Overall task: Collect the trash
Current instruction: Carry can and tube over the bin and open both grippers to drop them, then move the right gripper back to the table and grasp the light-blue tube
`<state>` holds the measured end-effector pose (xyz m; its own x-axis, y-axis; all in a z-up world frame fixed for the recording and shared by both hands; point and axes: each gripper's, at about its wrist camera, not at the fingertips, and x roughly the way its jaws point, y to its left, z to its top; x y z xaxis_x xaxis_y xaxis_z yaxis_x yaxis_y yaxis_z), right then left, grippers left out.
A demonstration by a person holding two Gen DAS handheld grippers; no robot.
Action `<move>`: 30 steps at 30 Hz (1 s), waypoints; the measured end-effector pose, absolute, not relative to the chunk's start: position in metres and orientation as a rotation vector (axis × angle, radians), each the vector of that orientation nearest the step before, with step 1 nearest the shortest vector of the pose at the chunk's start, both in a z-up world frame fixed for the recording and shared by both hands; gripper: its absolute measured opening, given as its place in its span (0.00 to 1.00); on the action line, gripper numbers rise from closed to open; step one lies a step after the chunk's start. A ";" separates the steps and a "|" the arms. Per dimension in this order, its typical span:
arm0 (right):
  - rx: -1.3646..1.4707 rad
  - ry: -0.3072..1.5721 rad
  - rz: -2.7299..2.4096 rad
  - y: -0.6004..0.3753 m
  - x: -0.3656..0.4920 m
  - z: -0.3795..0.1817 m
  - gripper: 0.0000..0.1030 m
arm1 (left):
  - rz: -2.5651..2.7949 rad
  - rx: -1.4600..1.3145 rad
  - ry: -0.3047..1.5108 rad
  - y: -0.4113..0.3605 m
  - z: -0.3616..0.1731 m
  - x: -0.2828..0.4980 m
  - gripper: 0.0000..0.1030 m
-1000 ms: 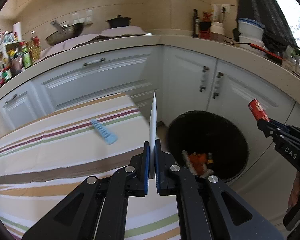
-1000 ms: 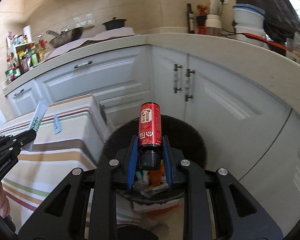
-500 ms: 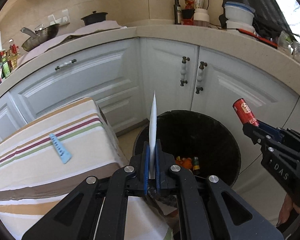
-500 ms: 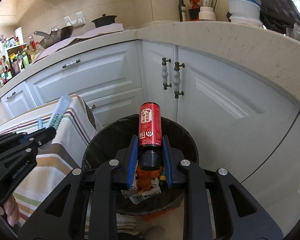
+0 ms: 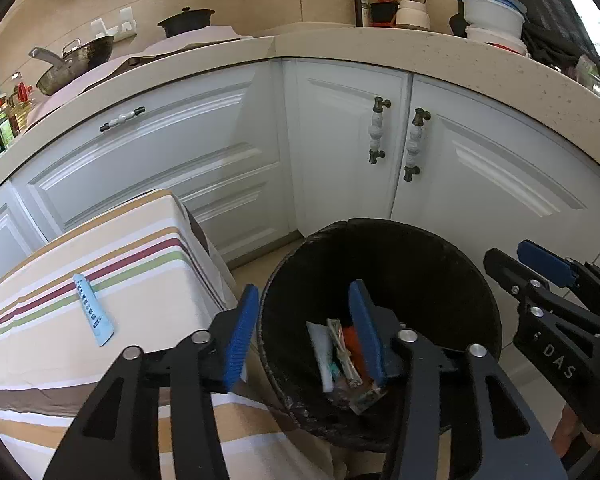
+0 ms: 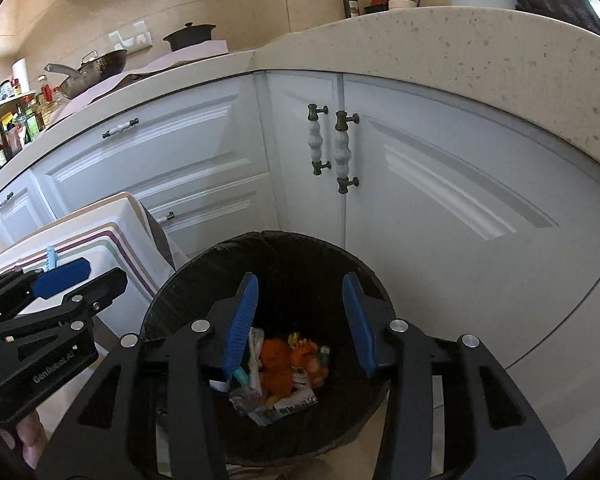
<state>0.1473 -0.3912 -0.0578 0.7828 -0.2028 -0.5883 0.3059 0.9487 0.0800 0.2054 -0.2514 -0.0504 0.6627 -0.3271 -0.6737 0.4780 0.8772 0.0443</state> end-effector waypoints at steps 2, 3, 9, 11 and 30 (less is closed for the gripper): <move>0.171 0.615 -0.278 -0.390 0.145 -0.058 0.42 | -0.455 0.216 0.715 -0.245 -0.049 0.205 0.49; 0.171 0.616 -0.278 -0.389 0.145 -0.057 0.42 | -0.451 0.210 0.716 -0.241 -0.047 0.205 0.51; 0.177 0.619 -0.250 -0.376 0.143 -0.053 0.42 | -0.399 0.175 0.719 -0.205 -0.038 0.201 0.53; 0.172 0.616 -0.231 -0.366 0.144 -0.050 0.42 | -0.377 0.158 0.721 -0.189 -0.036 0.200 0.53; 0.036 0.629 0.068 -0.201 0.201 -0.029 0.43 | -0.035 0.027 0.712 0.008 -0.025 0.199 0.54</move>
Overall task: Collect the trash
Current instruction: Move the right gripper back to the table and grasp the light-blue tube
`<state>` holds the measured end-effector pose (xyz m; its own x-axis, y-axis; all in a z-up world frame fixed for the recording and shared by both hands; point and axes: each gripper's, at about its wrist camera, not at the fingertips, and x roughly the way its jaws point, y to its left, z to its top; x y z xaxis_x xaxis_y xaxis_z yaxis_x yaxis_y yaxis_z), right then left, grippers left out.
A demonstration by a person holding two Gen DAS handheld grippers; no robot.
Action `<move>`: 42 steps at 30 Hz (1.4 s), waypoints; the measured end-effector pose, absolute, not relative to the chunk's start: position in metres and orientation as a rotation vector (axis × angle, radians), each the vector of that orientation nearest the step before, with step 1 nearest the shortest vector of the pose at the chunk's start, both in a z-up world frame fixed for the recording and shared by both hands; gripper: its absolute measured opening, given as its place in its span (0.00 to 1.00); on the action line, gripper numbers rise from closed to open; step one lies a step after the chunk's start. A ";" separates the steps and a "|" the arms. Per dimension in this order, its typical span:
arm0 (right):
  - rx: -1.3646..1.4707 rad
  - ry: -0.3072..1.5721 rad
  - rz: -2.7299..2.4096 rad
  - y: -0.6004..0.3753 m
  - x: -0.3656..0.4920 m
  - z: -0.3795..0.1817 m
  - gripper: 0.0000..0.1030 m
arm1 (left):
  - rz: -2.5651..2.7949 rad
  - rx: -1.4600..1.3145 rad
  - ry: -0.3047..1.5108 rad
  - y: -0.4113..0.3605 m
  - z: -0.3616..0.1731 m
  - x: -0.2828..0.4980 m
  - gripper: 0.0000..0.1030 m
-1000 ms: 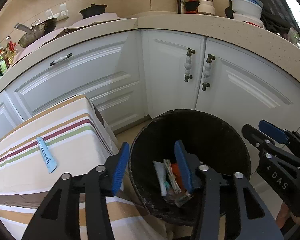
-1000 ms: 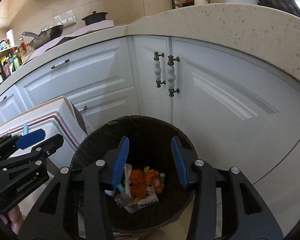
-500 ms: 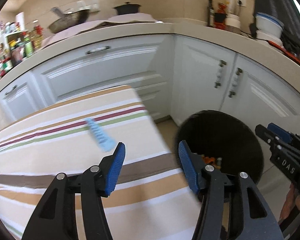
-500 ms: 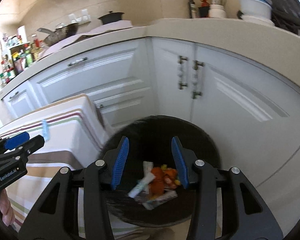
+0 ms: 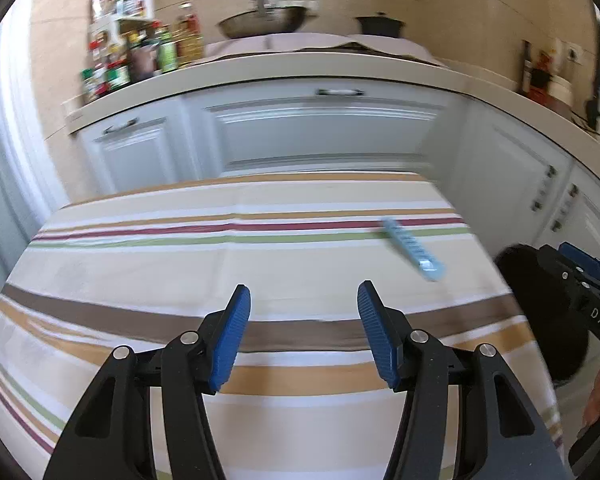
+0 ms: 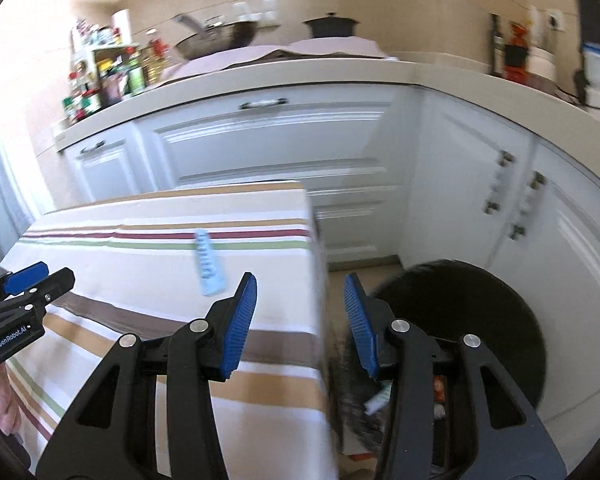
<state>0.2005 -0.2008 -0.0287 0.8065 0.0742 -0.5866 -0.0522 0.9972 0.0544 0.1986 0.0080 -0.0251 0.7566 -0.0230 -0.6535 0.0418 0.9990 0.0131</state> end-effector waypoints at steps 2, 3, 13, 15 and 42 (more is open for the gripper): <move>0.025 0.644 0.093 -0.185 0.210 -0.030 0.43 | -0.008 0.016 0.714 0.025 -0.027 0.200 0.54; 0.021 0.650 0.101 -0.180 0.214 -0.031 0.43 | 0.008 0.010 0.716 0.034 -0.028 0.201 0.54; -0.056 0.739 0.157 -0.124 0.262 -0.050 0.43 | 0.131 -0.042 0.746 0.106 -0.041 0.207 0.54; -0.063 0.769 0.158 -0.119 0.273 -0.055 0.43 | 0.144 -0.047 0.749 0.113 -0.044 0.208 0.54; -0.126 0.881 0.164 -0.108 0.281 -0.075 0.15 | 0.166 -0.049 0.791 0.130 -0.063 0.208 0.56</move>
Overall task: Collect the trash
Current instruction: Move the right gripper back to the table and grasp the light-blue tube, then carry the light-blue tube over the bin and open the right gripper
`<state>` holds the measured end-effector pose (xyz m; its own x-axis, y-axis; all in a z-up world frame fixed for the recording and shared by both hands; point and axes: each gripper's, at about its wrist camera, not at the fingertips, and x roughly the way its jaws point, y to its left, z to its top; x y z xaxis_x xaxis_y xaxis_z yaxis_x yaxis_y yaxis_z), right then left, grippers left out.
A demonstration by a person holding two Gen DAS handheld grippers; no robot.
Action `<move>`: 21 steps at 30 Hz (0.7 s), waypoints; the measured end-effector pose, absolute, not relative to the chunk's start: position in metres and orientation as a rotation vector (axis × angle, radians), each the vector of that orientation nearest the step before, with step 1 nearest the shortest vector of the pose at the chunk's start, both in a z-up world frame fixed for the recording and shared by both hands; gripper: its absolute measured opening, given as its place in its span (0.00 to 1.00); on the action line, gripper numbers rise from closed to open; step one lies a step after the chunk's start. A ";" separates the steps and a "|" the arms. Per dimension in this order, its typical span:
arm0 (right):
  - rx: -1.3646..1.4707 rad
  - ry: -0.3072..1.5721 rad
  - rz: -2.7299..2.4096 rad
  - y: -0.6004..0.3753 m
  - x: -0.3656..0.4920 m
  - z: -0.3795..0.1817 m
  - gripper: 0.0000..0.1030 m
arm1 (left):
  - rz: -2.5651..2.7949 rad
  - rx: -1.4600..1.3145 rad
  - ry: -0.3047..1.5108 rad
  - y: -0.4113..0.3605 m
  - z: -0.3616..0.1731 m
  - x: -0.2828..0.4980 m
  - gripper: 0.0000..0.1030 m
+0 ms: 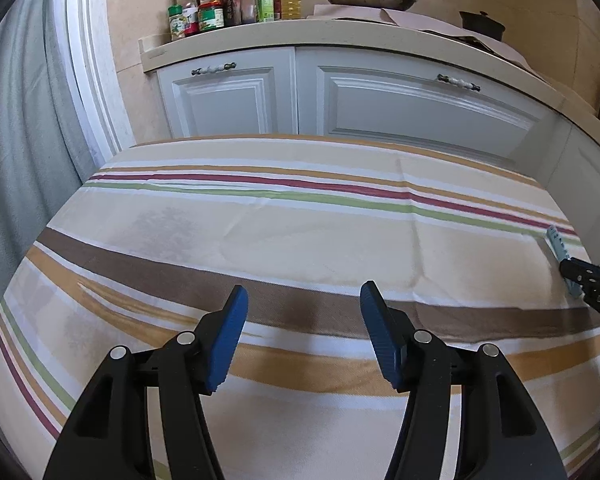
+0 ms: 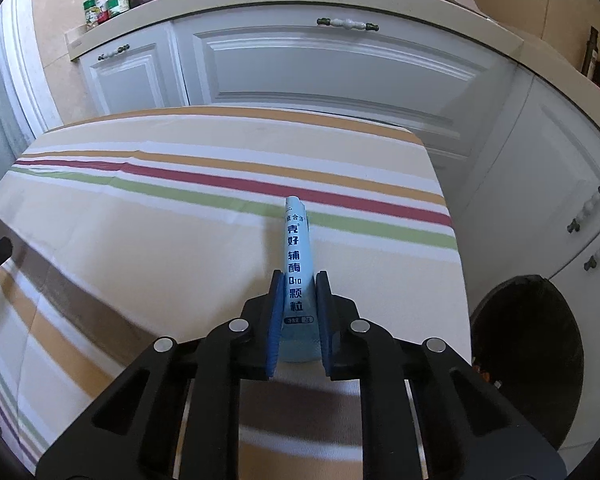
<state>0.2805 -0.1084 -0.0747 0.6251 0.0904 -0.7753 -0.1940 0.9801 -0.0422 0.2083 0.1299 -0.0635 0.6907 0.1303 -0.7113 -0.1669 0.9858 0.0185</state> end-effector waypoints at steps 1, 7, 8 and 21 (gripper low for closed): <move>-0.123 0.879 0.166 -0.108 0.277 -0.073 0.15 | 0.164 -0.043 0.794 0.128 -0.065 0.207 0.56; -0.093 0.843 0.165 -0.118 0.243 -0.062 0.15 | 0.130 -0.030 0.803 0.111 -0.066 0.197 0.56; -0.088 0.833 0.162 -0.121 0.236 -0.059 0.15 | 0.123 -0.029 0.801 0.107 -0.065 0.195 0.56; -0.020 0.726 0.039 -0.188 0.164 -0.030 0.15 | -0.029 0.005 0.756 0.033 -0.047 0.173 0.56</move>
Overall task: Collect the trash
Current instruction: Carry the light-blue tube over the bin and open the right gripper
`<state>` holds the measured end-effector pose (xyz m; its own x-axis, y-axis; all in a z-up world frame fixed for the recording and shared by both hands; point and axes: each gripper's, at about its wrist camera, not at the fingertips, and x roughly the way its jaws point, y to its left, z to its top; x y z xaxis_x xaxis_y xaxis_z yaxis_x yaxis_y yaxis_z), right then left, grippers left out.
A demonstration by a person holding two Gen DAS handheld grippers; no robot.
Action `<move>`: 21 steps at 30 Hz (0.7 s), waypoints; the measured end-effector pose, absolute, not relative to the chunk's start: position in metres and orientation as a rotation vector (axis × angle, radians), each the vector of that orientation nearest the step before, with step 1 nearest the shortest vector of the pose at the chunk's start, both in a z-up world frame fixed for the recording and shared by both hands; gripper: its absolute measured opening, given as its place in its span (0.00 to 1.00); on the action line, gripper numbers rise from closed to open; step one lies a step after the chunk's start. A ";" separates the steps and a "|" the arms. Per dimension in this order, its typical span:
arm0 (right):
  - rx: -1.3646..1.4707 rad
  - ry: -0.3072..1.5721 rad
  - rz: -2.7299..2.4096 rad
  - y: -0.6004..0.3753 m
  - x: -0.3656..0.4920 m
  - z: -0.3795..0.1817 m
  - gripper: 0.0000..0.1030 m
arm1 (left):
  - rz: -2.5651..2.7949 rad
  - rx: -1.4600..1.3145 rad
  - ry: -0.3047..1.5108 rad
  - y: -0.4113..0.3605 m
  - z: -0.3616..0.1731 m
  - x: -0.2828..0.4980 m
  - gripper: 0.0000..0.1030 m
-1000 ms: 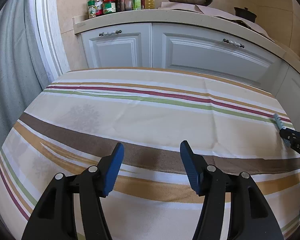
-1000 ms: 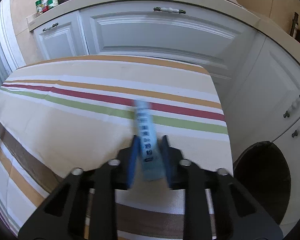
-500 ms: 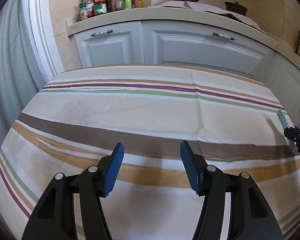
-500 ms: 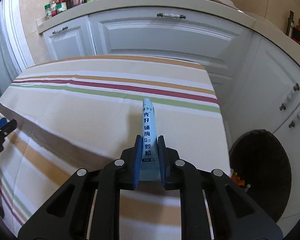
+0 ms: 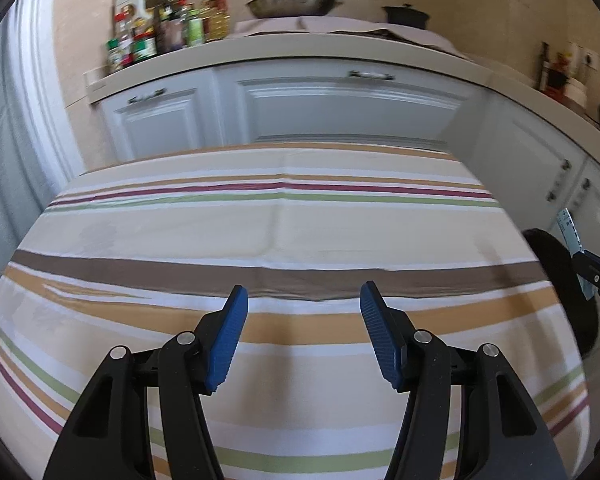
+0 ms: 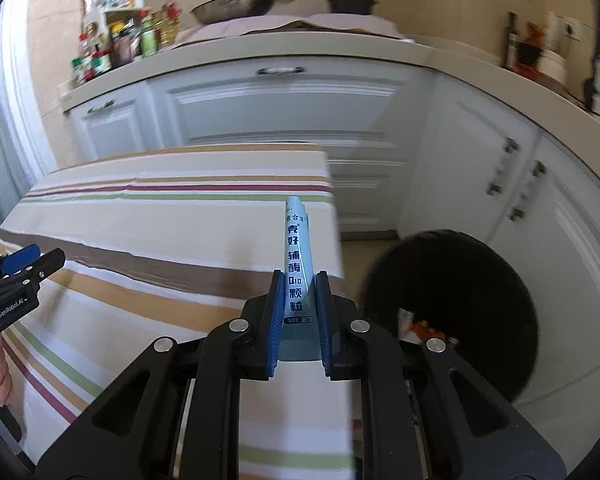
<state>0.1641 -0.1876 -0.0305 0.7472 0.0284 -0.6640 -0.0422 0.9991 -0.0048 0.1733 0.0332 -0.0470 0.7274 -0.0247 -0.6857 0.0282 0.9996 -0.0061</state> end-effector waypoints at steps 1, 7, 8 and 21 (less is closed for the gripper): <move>-0.008 0.718 0.020 -0.197 0.158 -0.029 0.15 | -0.041 0.008 0.754 0.028 -0.046 0.173 0.56; 0.031 0.680 -0.077 -0.244 0.139 -0.025 0.15 | -0.152 0.042 0.734 -0.022 -0.039 0.167 0.56; 0.039 0.673 -0.094 -0.252 0.137 -0.025 0.15 | -0.166 0.046 0.732 -0.028 -0.038 0.166 0.56; 0.085 0.628 -0.227 -0.317 0.126 -0.028 0.15 | -0.357 0.101 0.667 -0.126 -0.022 0.159 0.56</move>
<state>0.1256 -0.3175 -0.0284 0.7851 -0.1845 -0.5913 0.2359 0.9717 0.0100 0.1595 -0.1257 -0.0217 0.7273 -0.2909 -0.6216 0.3549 0.9346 -0.0221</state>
